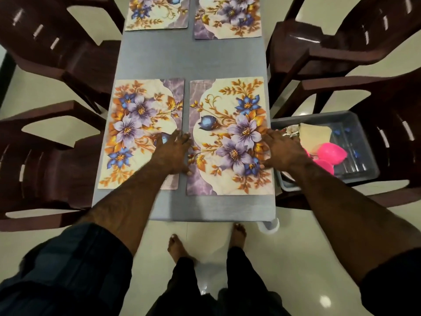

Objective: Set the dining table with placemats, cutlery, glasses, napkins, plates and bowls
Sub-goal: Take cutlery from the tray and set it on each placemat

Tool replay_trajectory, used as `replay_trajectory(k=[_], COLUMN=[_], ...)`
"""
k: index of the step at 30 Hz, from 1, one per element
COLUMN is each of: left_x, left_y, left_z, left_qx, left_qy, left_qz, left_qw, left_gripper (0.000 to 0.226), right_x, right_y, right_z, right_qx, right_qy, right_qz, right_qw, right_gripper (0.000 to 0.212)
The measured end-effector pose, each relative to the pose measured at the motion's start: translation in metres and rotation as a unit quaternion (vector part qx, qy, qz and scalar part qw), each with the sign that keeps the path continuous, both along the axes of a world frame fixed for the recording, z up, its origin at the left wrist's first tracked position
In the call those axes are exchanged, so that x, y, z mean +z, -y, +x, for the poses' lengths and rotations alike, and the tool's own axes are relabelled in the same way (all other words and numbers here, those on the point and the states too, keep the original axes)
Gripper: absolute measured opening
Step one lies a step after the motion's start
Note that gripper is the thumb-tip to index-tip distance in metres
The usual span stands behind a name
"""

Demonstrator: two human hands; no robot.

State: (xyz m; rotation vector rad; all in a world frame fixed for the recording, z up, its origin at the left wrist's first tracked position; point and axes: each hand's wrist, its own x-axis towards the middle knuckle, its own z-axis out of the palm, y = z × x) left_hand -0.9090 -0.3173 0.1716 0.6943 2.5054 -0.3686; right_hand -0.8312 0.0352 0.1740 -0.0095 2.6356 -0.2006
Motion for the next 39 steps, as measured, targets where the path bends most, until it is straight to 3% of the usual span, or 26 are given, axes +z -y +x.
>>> replay_trajectory(k=[39], left_x=[-0.002], left_y=[0.015], left_z=[0.053], left_qx=[0.029], left_qy=[0.009], left_qz=[0.017], left_qw=[0.999], left_gripper=[0.125], right_x=[-0.011], right_y=[0.006], right_z=[0.056], right_qx=[0.023], right_qy=[0.002], right_qz=[0.031], right_qw=[0.999], right_gripper=[0.118])
